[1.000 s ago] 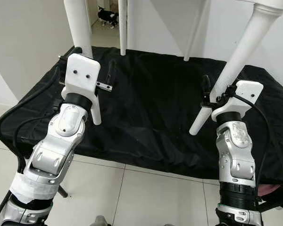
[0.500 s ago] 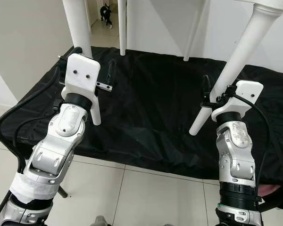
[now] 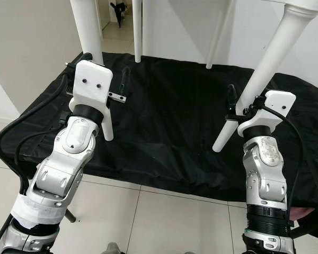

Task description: Building children table

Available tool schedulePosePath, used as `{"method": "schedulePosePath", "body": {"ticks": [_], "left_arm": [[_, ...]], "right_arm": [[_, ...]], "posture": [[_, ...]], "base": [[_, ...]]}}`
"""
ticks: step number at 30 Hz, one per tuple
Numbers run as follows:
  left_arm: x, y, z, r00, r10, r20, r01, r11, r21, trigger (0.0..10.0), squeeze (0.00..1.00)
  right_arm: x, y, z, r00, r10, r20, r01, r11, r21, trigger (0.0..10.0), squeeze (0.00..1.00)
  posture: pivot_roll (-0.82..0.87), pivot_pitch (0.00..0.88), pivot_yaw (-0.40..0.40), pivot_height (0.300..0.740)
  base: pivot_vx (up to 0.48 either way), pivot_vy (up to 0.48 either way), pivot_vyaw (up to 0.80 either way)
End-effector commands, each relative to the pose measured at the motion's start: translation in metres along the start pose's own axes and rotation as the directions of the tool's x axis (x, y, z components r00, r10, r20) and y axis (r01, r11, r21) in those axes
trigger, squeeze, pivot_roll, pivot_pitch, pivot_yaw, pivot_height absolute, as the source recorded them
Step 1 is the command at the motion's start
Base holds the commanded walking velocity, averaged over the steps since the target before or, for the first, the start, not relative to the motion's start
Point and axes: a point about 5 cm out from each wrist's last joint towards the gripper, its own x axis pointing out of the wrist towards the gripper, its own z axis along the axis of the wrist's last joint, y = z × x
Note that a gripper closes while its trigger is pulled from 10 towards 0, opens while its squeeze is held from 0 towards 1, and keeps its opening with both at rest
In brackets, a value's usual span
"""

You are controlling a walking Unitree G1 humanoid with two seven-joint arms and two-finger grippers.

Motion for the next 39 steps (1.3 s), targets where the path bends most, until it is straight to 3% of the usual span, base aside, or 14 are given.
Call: {"method": "schedulePosePath", "body": {"ticks": [1, 18, 19, 21, 24, 34, 38, 39], "left_arm": [[0.006, 0.007, 0.002, 0.994, 0.108, 0.004, -0.108, 0.994, -0.004, 10.0, 0.00], [0.006, 0.007, 0.002, 0.994, 0.108, 0.004, -0.108, 0.994, -0.004, 10.0, 0.00], [-0.001, 0.006, 0.002, 0.994, 0.109, 0.007, -0.109, 0.994, 0.011, 10.0, 0.00], [-0.032, -0.006, -0.008, 0.998, 0.052, 0.020, -0.053, 0.998, 0.016, 10.0, 0.00], [-0.045, -0.010, -0.012, 0.999, 0.028, 0.020, -0.028, 0.999, 0.017, 10.0, 0.00], [-0.045, -0.011, -0.013, 1.000, 0.026, 0.018, -0.026, 1.000, 0.016, 10.0, 0.00], [-0.049, -0.014, -0.015, 1.000, 0.017, 0.007, -0.017, 1.000, 0.014, 10.0, 0.00], [-0.057, -0.021, -0.023, 1.000, -0.015, -0.013, 0.016, 1.000, 0.011, 10.0, 0.00]], "right_arm": [[0.003, 0.001, 0.003, 1.000, 0.016, 0.010, -0.016, 1.000, 0.004, 10.0, 0.00], [0.003, 0.001, 0.003, 1.000, 0.016, 0.010, -0.016, 1.000, 0.004, 10.0, 0.00], [-0.001, 0.001, 0.001, 1.000, 0.001, 0.008, -0.001, 1.000, -0.006, 10.0, 0.00], [-0.015, 0.009, -0.012, 0.998, 0.062, 0.006, -0.061, 0.996, -0.065, 10.0, 0.00], [-0.021, 0.013, -0.018, 0.995, 0.095, 0.005, -0.095, 0.992, -0.087, 10.0, 0.00], [-0.022, 0.012, -0.019, 0.996, 0.093, -0.001, -0.093, 0.992, -0.091, 10.0, 0.00], [-0.025, 0.012, -0.023, 0.994, 0.109, -0.012, -0.109, 0.989, -0.104, 10.0, 0.00], [-0.033, 0.014, -0.033, 0.989, 0.142, -0.045, -0.147, 0.982, -0.120, 10.0, 0.00]], "posture": [[0.03, 0.044, -0.116, 0.740], [0.03, 0.044, -0.116, 0.740], [0.03, 0.000, 0.000, 0.740], [0.02, 0.000, 0.000, 0.740], [0.02, 0.000, 0.000, 0.740], [0.02, 0.000, 0.000, 0.740], [0.02, 0.000, 0.000, 0.740], [0.02, 0.000, 0.000, 0.740]], "base": [[0.000, 0.000, 0.00], [0.000, 0.000, 0.00], [0.000, 0.000, 0.00], [0.000, 0.000, 0.00], [0.000, 0.000, 0.00], [0.000, 0.000, 0.00], [0.000, 0.000, 0.00], [0.000, 0.000, 0.00]]}}
